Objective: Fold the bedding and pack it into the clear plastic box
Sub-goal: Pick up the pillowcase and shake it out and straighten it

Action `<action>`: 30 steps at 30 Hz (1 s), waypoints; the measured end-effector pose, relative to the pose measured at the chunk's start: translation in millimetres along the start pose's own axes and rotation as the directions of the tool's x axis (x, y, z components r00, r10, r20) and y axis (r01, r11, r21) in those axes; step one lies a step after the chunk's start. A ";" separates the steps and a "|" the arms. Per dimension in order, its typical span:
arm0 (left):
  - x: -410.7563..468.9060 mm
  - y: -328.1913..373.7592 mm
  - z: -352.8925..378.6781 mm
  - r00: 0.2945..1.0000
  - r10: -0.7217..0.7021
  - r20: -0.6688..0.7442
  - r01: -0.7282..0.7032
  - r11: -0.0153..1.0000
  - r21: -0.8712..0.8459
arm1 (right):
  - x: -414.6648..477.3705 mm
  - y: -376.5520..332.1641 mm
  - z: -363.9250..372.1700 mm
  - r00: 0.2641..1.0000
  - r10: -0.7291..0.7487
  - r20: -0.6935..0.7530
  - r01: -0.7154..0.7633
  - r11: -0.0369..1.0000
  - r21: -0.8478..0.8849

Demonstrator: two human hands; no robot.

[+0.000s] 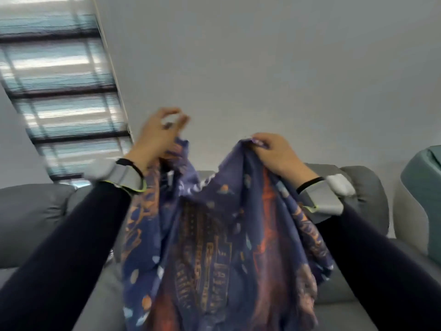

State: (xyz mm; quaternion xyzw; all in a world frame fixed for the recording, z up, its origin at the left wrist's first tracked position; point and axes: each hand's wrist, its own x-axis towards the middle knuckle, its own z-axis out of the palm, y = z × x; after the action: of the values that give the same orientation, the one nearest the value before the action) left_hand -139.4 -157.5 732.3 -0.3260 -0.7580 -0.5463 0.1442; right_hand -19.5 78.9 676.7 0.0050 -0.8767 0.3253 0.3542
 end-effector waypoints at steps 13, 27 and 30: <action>-21.0 4.9 84.6 0.963 0.126 0.236 -0.170 0.970 0.173 | -80.1 22.4 30.1 0.976 0.219 -0.011 -0.212 0.933 -0.291; 47.2 14.1 22.3 0.926 0.164 -0.341 -0.131 0.984 0.117 | -187.0 101.8 92.2 0.728 0.686 0.005 -0.679 0.722 -0.133; 55.7 9.9 -3.4 0.860 0.131 -0.494 -0.068 0.987 0.142 | -194.0 122.0 90.8 0.709 0.705 -0.015 -0.704 0.706 -0.076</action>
State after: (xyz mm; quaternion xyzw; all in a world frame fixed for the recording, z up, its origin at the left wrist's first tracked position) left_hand -175.0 -140.0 772.8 -0.2025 -0.7079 -0.5575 0.3835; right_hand 40.6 79.9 437.7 -0.3407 -0.8266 0.4024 0.1967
